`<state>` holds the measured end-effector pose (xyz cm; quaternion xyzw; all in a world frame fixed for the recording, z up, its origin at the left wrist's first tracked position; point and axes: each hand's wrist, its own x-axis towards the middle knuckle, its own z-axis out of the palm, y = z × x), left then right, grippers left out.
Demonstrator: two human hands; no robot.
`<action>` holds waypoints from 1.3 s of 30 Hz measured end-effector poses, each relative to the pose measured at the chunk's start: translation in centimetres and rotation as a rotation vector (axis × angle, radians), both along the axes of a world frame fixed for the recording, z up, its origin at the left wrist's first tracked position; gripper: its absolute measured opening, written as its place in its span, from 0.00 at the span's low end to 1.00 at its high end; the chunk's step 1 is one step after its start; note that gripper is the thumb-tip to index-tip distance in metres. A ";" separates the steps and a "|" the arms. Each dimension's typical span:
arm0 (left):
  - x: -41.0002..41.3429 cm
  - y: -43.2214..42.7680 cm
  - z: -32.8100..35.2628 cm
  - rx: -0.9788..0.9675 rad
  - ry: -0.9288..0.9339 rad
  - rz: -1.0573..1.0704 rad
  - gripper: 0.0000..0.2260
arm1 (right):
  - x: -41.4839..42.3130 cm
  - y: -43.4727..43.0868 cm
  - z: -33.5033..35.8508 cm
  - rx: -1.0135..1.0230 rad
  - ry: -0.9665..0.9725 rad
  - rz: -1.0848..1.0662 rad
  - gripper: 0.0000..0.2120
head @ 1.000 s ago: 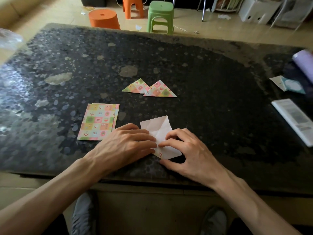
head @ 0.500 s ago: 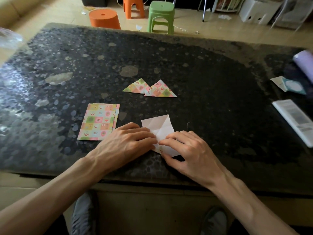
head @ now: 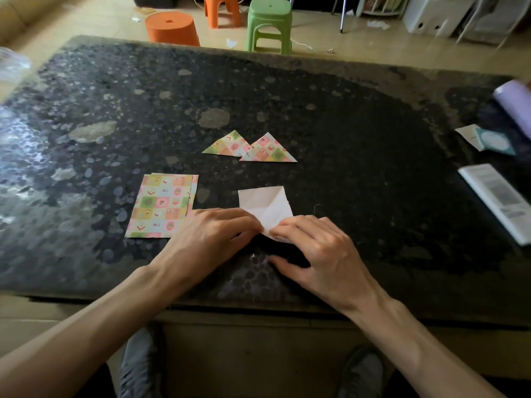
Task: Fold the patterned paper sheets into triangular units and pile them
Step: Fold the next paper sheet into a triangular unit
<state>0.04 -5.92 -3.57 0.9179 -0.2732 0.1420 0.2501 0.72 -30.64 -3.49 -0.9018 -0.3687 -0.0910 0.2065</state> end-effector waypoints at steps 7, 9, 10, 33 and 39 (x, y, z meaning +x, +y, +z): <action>0.8 -0.8 -0.3 0.015 0.003 0.137 0.06 | 0.6 -0.4 -0.1 0.062 -0.141 -0.102 0.06; 1.2 -1.2 -0.3 0.071 -0.017 0.152 0.08 | 0.8 -0.3 -0.2 0.064 -0.146 -0.120 0.06; 1.2 -1.3 -0.4 0.088 -0.018 0.152 0.08 | 0.9 -0.3 -0.4 0.069 -0.138 -0.127 0.06; 1.9 -0.1 -0.6 -0.096 0.319 0.261 0.13 | 3.3 -0.7 -1.1 0.225 0.359 -0.321 0.13; 2.2 -0.4 -0.6 -0.065 0.353 0.316 0.15 | 3.5 -0.2 -0.9 0.212 0.382 -0.380 0.12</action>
